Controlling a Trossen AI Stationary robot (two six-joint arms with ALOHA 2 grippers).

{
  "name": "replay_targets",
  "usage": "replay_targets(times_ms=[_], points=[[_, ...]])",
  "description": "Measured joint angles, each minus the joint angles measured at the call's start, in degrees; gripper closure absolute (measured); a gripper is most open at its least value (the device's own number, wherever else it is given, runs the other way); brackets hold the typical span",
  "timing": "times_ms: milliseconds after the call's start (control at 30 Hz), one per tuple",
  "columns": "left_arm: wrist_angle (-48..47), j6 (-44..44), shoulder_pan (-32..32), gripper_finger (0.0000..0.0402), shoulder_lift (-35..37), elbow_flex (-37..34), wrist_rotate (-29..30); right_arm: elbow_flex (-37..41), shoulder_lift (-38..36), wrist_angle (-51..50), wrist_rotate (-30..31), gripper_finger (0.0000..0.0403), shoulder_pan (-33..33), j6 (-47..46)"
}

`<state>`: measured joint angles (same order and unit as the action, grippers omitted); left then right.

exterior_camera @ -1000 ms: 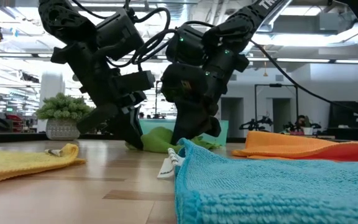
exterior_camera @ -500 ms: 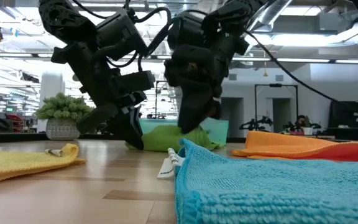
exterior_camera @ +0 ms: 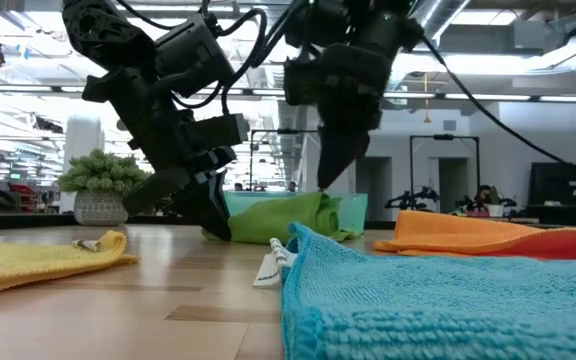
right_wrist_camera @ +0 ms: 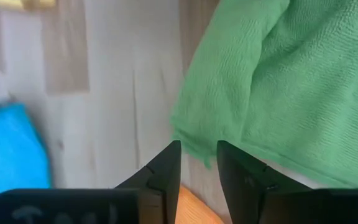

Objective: Roll microfiber towels into tight, uniform cylinder then place into a basket
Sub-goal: Roll the green towel

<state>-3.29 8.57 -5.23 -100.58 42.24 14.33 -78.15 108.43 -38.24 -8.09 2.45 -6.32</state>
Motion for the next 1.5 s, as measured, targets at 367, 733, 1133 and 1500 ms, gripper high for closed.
replay_targets(times_ms=[367, 733, 1133, 1500], points=[[0.0, -0.9, 0.0, 0.0391, 0.0, 0.0, 0.1, 0.0, 0.0, 3.6, 3.8, 0.0276, 5.9, 3.4], [-0.1, -8.4, 0.0, 0.0394, 0.0, 0.0, -0.8, 0.0, 2.7, 6.0, 3.7, 0.0271, 7.0, 3.4], [-0.2, -6.2, 0.0, 0.0394, 0.1, 0.0, -1.2, 0.1, 5.6, 7.1, 9.4, 0.0152, 7.8, 4.9], [-0.3, -3.4, 0.0, 0.0393, 0.1, 0.1, -1.6, 0.0, 7.3, 6.4, 14.0, 0.0138, 7.2, -0.2]])
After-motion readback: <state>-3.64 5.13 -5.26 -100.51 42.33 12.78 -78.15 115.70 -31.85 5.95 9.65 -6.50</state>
